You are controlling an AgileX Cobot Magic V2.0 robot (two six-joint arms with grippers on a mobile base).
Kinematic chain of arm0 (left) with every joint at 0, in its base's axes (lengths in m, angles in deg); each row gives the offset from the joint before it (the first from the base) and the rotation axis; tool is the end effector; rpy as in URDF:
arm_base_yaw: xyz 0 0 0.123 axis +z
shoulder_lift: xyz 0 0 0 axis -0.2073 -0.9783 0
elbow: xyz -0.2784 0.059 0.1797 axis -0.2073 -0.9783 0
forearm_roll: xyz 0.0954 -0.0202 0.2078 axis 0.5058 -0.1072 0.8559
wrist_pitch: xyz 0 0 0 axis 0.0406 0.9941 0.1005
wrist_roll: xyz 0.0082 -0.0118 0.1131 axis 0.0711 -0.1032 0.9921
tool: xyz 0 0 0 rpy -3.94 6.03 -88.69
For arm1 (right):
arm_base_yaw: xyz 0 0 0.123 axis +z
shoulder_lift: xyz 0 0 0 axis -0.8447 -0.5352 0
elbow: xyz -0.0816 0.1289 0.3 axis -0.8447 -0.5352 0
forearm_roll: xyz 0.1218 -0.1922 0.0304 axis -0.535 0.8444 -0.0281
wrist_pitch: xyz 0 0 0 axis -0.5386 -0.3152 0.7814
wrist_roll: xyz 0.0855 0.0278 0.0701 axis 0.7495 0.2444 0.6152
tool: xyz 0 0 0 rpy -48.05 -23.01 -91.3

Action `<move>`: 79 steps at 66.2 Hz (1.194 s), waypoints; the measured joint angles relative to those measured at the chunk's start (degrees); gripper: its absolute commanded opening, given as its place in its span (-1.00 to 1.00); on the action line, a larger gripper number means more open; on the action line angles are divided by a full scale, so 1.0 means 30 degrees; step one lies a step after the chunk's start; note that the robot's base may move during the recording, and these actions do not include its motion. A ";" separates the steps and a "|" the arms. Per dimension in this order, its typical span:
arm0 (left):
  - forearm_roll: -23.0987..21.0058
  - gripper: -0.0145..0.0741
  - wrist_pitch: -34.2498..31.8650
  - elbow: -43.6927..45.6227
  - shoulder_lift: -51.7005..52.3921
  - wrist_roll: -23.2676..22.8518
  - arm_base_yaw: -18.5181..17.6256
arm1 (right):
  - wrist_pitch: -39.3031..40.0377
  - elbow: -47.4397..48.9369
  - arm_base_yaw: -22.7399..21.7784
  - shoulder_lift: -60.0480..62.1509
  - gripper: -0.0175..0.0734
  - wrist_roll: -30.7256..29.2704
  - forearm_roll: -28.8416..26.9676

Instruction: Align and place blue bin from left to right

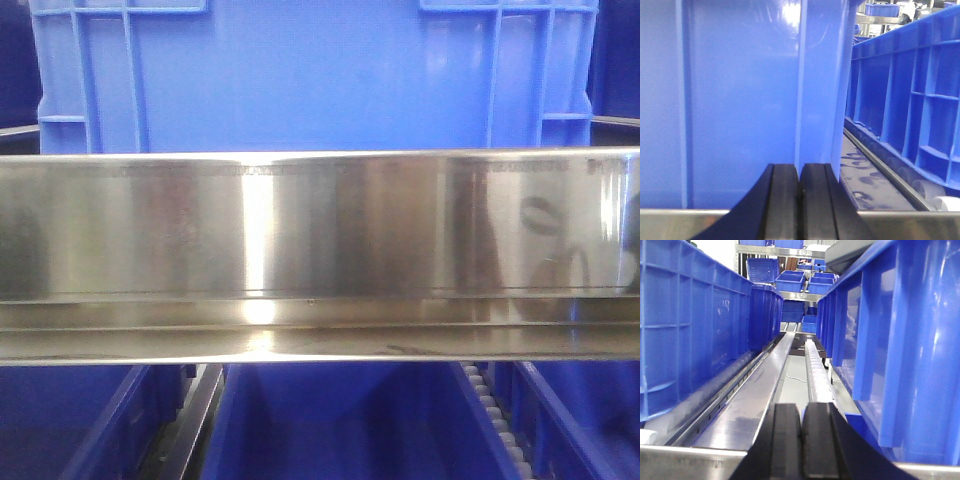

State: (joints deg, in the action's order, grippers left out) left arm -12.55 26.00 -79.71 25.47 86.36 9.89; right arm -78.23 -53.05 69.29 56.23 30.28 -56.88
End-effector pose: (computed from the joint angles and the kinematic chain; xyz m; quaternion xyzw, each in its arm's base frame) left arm 0.0050 -0.0002 0.2149 0.0043 0.6758 -0.0219 0.7367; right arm 0.0049 0.0012 0.2144 -0.0787 0.6754 0.0644 0.7305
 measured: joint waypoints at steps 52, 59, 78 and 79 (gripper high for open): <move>0.0000 -0.92 0.0000 0.0000 0.0000 0.0000 0.0000 | 0.0000 0.0000 0.0000 0.0000 -0.79 0.0000 0.0000; 0.0000 -0.92 0.0000 0.0000 0.0000 0.0000 0.0000 | 0.0000 0.0000 0.0000 0.0000 -0.79 0.0000 0.0000; 0.0000 -0.92 0.0000 0.0000 0.0000 0.0000 0.0000 | 0.1175 0.0000 0.0000 0.0032 -0.79 0.0000 0.0000; 0.0000 -0.92 0.0000 0.0000 0.0000 0.0000 0.0000 | 0.1260 0.0000 0.0000 0.0032 -0.79 0.0000 0.0000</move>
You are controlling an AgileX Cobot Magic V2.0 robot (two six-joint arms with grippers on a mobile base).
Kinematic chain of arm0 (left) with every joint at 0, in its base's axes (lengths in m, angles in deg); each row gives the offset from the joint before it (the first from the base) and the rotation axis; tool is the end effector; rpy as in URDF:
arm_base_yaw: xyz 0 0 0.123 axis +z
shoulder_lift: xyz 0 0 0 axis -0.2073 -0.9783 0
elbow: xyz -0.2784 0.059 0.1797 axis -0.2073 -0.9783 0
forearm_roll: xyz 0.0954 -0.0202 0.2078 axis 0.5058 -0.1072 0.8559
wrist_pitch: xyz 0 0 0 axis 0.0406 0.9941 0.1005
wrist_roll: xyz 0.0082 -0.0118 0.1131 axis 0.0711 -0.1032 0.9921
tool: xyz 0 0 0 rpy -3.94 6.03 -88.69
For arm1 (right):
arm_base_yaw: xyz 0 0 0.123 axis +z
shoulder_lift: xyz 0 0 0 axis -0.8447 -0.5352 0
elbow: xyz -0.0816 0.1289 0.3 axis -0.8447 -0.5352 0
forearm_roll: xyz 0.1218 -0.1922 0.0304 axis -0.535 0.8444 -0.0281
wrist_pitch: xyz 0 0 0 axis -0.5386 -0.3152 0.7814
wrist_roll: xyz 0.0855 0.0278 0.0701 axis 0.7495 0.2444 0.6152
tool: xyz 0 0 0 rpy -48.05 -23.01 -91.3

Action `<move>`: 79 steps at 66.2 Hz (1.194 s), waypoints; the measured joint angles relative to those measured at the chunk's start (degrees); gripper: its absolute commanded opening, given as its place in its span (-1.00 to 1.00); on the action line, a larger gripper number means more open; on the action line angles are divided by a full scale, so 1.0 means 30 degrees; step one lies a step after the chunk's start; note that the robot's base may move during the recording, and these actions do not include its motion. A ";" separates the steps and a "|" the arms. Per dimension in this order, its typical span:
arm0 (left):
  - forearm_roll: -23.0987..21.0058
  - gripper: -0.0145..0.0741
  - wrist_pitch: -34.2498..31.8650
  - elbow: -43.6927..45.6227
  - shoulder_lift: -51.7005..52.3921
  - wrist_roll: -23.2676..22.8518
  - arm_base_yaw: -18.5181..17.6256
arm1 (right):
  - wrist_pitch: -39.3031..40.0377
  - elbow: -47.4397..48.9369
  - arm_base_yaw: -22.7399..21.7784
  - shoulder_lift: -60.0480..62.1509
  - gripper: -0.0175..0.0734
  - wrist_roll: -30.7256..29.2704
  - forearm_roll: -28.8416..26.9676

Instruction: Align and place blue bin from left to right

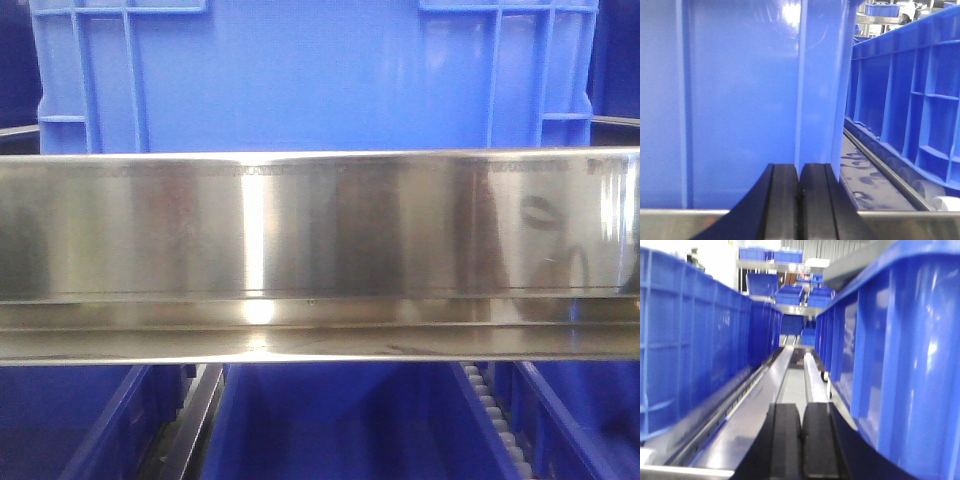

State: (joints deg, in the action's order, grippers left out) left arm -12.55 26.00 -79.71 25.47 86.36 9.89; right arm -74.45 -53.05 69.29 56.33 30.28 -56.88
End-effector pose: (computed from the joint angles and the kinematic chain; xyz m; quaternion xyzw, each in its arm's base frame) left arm 0.0050 -0.0002 0.2149 0.0043 0.6758 -0.0219 0.7367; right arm 0.0041 0.0003 0.2219 -0.0735 0.6507 0.0642 0.7530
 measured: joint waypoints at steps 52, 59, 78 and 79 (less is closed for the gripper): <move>0.0000 -0.92 0.6848 1.2122 -0.5266 0.0000 0.0000 | -0.7238 0.9905 0.0000 -0.3213 -0.79 0.0000 -0.0075; 0.0000 -0.92 0.8568 1.4603 -0.7636 0.0000 0.0000 | -0.8104 1.1943 0.0000 -0.5410 -0.79 0.0000 -0.0075; 0.0000 -0.92 1.3622 2.0450 -1.3934 0.0000 0.0000 | -1.1746 1.8345 0.0000 -1.1570 -0.79 0.0000 -0.0075; 0.0000 -0.92 1.3667 2.0606 -1.4151 0.0000 0.0000 | -1.1794 1.8589 0.0000 -1.1967 -0.79 0.0000 -0.0075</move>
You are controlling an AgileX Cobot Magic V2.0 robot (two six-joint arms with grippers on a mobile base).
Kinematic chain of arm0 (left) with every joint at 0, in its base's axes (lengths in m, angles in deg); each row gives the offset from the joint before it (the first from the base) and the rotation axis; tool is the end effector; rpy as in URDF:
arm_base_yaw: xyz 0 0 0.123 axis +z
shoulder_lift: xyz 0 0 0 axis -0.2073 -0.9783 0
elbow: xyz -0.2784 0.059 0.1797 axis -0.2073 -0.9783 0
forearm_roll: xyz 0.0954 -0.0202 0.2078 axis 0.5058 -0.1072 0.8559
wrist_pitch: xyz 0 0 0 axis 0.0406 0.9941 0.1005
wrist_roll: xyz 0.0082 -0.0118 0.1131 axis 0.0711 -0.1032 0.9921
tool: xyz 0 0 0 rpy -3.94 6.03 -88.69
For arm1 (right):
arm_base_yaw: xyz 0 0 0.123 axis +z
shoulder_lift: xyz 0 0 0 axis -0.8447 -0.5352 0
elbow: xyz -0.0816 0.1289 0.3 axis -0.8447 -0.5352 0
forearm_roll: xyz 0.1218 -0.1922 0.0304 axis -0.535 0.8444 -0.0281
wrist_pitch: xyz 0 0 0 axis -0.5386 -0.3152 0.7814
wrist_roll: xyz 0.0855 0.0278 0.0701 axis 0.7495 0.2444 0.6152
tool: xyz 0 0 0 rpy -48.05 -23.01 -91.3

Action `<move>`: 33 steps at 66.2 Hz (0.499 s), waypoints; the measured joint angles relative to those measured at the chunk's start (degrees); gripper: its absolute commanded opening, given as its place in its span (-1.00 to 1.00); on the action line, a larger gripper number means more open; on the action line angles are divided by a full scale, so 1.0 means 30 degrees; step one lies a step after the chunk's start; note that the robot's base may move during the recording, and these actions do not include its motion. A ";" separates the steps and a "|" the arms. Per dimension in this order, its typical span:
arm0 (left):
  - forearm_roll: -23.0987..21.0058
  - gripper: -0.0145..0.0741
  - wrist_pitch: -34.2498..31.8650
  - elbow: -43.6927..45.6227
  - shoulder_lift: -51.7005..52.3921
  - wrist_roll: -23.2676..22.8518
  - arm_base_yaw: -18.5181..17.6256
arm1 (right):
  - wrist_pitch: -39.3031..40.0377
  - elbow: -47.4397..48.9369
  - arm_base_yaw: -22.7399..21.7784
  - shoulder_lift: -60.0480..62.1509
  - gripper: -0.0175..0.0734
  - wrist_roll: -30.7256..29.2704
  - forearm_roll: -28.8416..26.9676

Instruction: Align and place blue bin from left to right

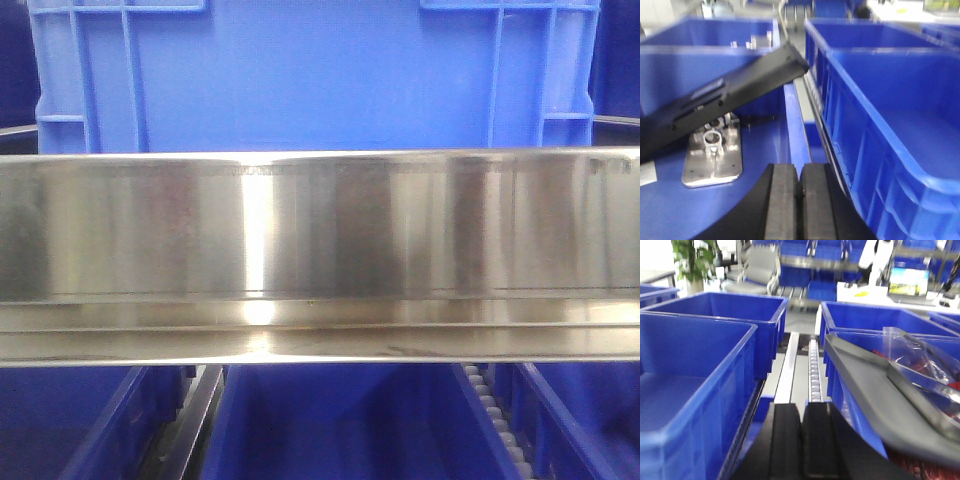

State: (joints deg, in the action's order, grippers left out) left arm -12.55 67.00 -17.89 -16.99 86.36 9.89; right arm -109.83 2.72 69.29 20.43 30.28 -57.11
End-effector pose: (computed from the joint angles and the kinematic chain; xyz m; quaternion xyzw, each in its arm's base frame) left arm 0.0882 -0.0049 0.4599 0.0119 0.8021 -0.0222 0.5967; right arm 0.0600 0.0186 0.4540 -0.1079 0.7421 0.0739 0.6574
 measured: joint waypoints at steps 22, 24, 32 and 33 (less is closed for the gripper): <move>-0.0782 -0.92 -0.0324 0.0768 -0.2536 0.0000 0.0000 | 0.0565 0.1962 0.0000 -0.3593 -0.79 0.0000 -0.0036; -0.0922 -0.92 -0.0518 0.0768 -0.2575 0.0000 0.0000 | 0.0565 0.1962 0.0000 -0.3812 -0.79 0.0000 -0.0036; -0.1376 -0.92 -0.1396 0.1110 -0.2867 0.0000 0.0000 | -0.0042 0.2329 0.0000 -0.4802 -0.79 0.0000 -0.0149; -0.1376 -0.92 -0.1286 0.1230 -0.2921 0.0000 0.0000 | -0.0198 0.2422 0.0000 -0.4936 -0.79 0.0000 -0.0199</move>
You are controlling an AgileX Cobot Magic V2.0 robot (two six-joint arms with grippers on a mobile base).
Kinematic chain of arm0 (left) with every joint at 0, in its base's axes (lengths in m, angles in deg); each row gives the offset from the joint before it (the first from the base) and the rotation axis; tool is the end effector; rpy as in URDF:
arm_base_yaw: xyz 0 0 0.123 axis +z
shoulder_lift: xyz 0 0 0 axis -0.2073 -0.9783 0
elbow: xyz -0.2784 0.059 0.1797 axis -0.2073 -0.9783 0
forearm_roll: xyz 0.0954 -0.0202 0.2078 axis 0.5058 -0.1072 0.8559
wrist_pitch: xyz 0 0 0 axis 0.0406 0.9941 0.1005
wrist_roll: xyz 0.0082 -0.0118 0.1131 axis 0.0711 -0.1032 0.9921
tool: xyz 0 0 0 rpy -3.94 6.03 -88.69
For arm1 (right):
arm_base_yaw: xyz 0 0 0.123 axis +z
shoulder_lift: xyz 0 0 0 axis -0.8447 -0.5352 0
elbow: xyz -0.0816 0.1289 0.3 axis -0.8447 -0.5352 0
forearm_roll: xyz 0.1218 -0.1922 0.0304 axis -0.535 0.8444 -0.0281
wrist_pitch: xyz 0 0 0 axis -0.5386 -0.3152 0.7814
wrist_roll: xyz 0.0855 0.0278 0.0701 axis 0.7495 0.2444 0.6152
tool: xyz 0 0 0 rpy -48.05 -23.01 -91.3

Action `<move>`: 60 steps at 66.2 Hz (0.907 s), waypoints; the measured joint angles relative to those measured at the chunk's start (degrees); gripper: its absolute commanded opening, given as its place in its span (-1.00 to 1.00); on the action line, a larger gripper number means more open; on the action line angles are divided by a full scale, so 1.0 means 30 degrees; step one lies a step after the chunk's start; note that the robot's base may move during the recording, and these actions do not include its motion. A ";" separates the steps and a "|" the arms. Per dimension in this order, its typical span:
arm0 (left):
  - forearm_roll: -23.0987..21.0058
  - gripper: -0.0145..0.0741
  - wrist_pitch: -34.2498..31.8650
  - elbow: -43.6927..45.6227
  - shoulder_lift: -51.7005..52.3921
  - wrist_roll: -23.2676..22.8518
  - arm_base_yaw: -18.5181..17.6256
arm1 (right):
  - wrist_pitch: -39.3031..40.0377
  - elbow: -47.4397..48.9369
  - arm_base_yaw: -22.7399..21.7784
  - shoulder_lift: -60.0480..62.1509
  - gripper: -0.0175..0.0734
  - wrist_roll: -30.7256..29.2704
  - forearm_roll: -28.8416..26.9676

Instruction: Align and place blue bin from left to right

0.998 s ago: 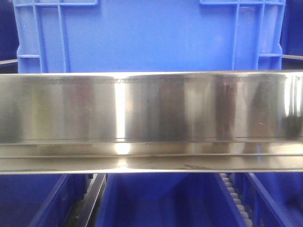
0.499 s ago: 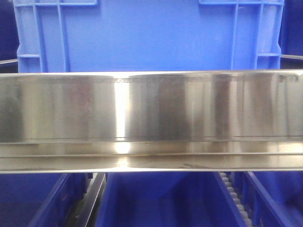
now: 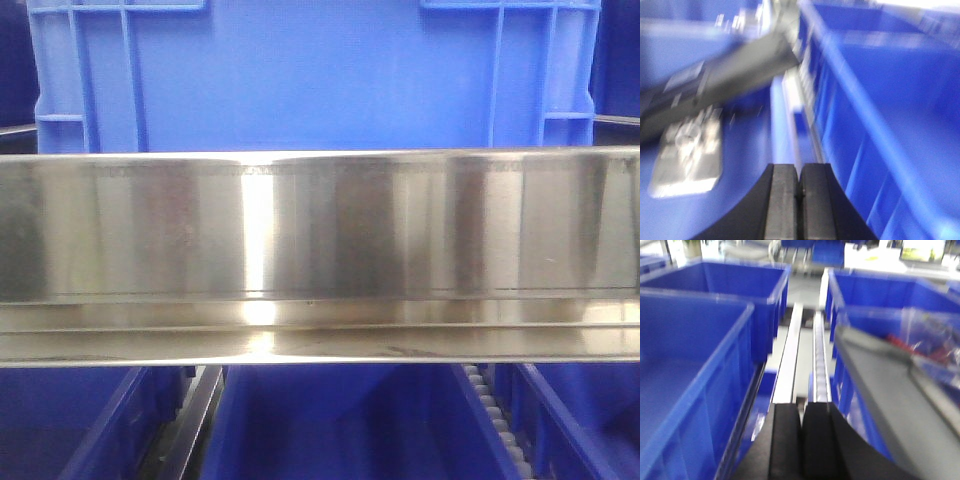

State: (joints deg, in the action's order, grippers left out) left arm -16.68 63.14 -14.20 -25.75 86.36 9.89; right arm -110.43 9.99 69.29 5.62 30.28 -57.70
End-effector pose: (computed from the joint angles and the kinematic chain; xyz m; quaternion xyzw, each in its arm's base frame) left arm 0.1380 -0.0115 0.4704 0.0005 0.8077 -0.0563 0.5870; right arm 0.1353 0.0349 0.4670 -0.1106 0.7870 0.0755 0.6022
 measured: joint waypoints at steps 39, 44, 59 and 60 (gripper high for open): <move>0.0643 -0.92 0.3989 0.8345 -0.8379 -0.0866 -0.2614 | -0.5351 0.7945 0.0414 -0.8356 -0.76 0.2525 -0.0703; 0.1089 -0.92 0.4109 0.9275 -0.9460 -0.1579 -0.3074 | -0.5815 0.8954 0.0766 -0.9147 -0.76 0.3054 -0.0540; 0.3300 -0.92 0.5567 1.3213 -1.2955 -0.3879 -0.4438 | -0.6877 1.1536 0.2783 -1.1569 -0.76 0.5605 0.2580; 0.3376 -0.92 0.5664 1.3441 -1.3155 -0.3984 -0.4546 | -0.6910 1.1672 0.2915 -1.1702 -0.76 0.5650 0.2662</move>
State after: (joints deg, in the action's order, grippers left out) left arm -6.55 80.13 26.13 -65.22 74.41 -3.75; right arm -131.15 45.00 78.04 -29.49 47.23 -49.72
